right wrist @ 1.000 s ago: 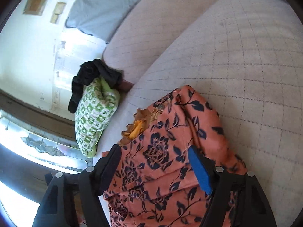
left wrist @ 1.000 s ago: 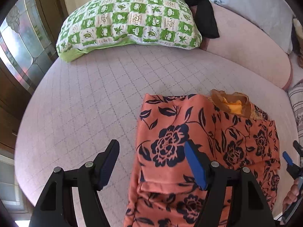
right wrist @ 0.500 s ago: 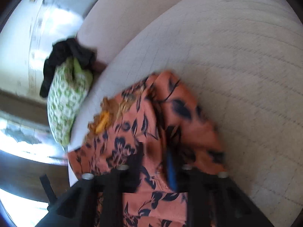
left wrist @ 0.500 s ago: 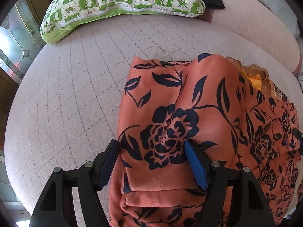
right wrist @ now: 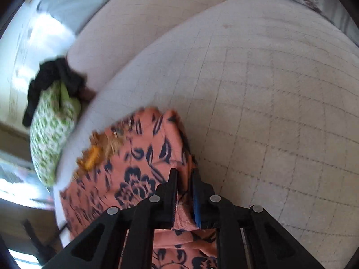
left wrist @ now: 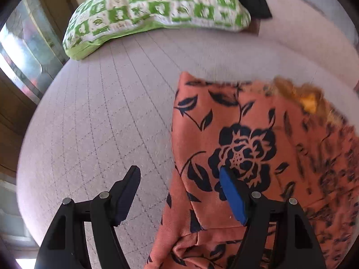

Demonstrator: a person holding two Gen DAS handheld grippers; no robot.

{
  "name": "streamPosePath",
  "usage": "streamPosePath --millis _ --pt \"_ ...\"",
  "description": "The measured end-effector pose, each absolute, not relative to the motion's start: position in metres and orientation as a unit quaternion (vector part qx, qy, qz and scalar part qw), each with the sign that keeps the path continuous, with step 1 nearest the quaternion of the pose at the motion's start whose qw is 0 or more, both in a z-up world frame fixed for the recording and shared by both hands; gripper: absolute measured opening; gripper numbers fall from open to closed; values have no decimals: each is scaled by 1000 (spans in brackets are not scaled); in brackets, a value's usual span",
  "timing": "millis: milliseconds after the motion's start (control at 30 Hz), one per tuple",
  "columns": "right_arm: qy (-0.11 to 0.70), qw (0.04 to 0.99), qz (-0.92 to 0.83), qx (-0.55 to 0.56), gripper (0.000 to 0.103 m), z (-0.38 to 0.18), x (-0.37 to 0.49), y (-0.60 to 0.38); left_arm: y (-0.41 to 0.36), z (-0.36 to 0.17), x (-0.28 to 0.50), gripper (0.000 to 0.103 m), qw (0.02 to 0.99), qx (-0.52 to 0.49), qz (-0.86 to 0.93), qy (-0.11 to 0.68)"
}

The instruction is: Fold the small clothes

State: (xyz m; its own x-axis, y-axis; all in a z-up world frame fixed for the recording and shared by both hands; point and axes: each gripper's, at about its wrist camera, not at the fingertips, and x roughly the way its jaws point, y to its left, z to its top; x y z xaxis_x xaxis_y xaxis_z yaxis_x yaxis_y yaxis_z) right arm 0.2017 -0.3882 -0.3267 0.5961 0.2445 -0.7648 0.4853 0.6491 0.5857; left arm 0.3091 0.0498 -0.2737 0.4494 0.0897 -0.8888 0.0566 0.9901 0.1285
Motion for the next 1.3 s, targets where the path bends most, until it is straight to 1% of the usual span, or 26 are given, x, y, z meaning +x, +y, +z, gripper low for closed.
streamPosePath --millis 67,100,167,200,233,267,300,467,533,567,600,633,700,767,833,933,1033,1067,1100,1167,1200,1267,1300 --pt "393 822 -68 406 16 -311 197 -386 42 -284 309 75 847 102 22 521" --pt "379 832 -41 404 17 -309 197 -382 40 -286 305 78 854 112 28 508" --pt "403 819 33 406 17 -317 211 -366 38 -290 302 79 856 131 33 498" --pt "442 798 67 404 17 -331 223 -354 38 -289 301 79 856 131 33 499" --pt "489 778 68 389 17 -347 233 -343 39 -287 299 79 855 129 34 501" --pt "519 765 56 377 15 -361 237 -337 40 -284 296 79 854 125 35 503" --pt "501 774 53 383 14 -362 236 -337 41 -280 293 79 855 121 31 503" --pt "480 781 97 388 17 -339 216 -338 52 -261 235 79 871 119 8 477" --pt "481 775 119 392 25 -337 204 -332 65 -258 206 79 874 108 5 473" --pt "483 771 131 395 38 -339 201 -327 71 -258 191 79 875 101 6 473" --pt "488 765 141 397 67 -341 197 -323 76 -258 175 79 876 94 5 473" --pt "490 763 140 398 77 -343 194 -314 78 -260 159 79 877 90 4 472" --pt "493 781 123 362 78 -345 186 -296 81 -266 135 79 875 85 2 477" --pt "487 804 121 319 76 -328 177 -277 77 -274 112 79 870 84 -10 486" --pt "472 799 167 332 76 -319 164 -268 75 -281 96 79 867 90 -7 489" --pt "455 797 214 334 76 -311 132 -250 78 -289 76 79 864 66 -18 498" --pt "478 783 241 318 76 -319 101 -227 80 -299 65 79 862 66 -16 503" --pt "496 771 250 310 74 -327 92 -215 80 -304 62 79 860 68 -14 506" --pt "511 767 249 297 68 -335 85 -205 80 -309 61 79 856 70 -11 512" --pt "493 798 231 257 60 -330 58 -199 85 -317 57 80 851 63 -4 522" --pt "499 798 232 245 59 -329 49 -197 87 -316 55 80 852 52 -3 520" --pt "506 791 230 255 59 -333 33 -199 90 -319 53 81 849 41 -2 527" --pt "507 790 226 262 58 -337 29 -202 91 -321 52 88 848 38 4 528"
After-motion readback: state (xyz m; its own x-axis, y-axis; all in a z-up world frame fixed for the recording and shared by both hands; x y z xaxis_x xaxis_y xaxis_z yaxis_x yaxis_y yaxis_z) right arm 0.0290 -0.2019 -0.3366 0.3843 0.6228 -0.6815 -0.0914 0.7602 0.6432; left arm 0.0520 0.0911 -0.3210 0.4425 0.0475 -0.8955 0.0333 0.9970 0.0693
